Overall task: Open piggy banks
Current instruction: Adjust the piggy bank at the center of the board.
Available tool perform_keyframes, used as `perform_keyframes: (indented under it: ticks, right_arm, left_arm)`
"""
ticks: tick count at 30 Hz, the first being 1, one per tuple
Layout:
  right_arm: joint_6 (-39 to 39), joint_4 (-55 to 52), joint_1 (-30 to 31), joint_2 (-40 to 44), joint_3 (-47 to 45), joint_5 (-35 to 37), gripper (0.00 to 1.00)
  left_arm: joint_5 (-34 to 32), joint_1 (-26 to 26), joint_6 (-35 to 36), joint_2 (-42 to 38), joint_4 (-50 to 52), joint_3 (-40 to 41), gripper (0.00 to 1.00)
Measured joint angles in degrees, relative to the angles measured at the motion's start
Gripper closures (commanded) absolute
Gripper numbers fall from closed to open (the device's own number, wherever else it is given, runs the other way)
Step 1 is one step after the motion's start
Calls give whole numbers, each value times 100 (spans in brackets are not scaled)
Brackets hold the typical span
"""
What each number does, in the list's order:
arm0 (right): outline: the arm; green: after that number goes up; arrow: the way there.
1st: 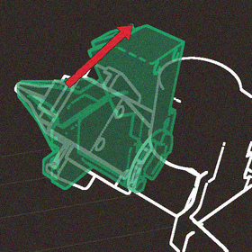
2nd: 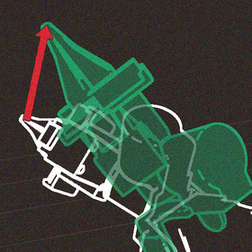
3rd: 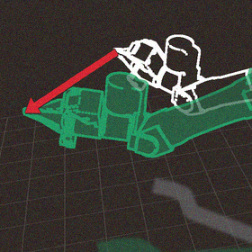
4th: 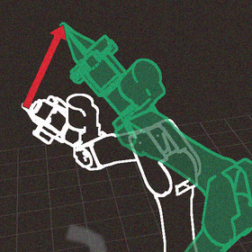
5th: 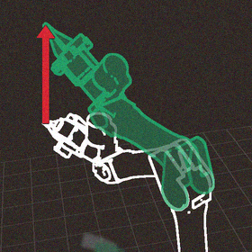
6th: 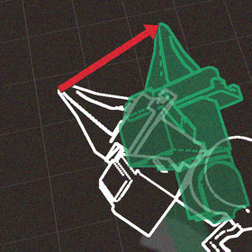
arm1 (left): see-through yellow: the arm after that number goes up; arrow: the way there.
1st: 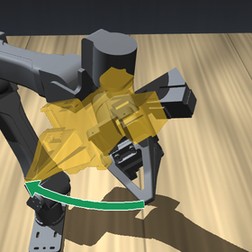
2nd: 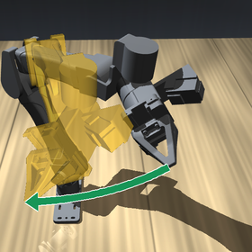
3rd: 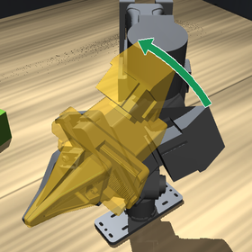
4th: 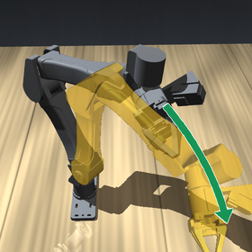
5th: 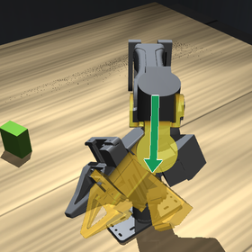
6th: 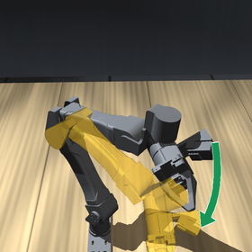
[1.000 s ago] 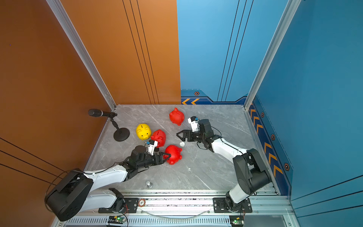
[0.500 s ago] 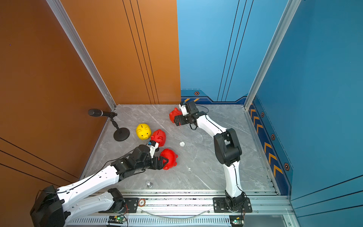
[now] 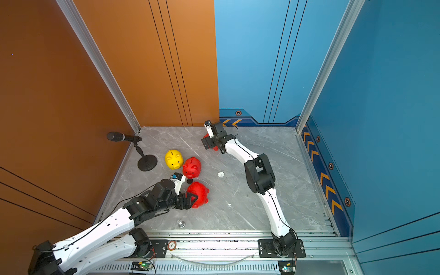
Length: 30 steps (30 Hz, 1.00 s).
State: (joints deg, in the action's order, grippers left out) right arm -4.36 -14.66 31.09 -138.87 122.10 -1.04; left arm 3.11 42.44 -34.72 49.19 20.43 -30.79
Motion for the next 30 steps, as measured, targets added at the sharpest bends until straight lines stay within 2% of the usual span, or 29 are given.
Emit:
perform_keyframes:
  ticks: [9,11,17,23,30]
  right_arm:
    - [-39,-352,79,-1099,1615,660,0]
    - [-42,-529,79,-1338,1976,752,3]
    - [-74,-699,61,-1368,2017,938,9]
    - [-13,-527,-114,-361,417,1036,13]
    - [236,11,-522,1082,-1937,1211,13]
  left_arm:
    - [-22,-11,2,-131,120,2,62]
    - [-22,-15,4,-144,166,-2,62]
    - [-44,-15,140,-9,424,-382,61]
    - [-101,-39,391,586,407,-1187,60]
    - [-243,-98,750,1958,326,-2448,60]
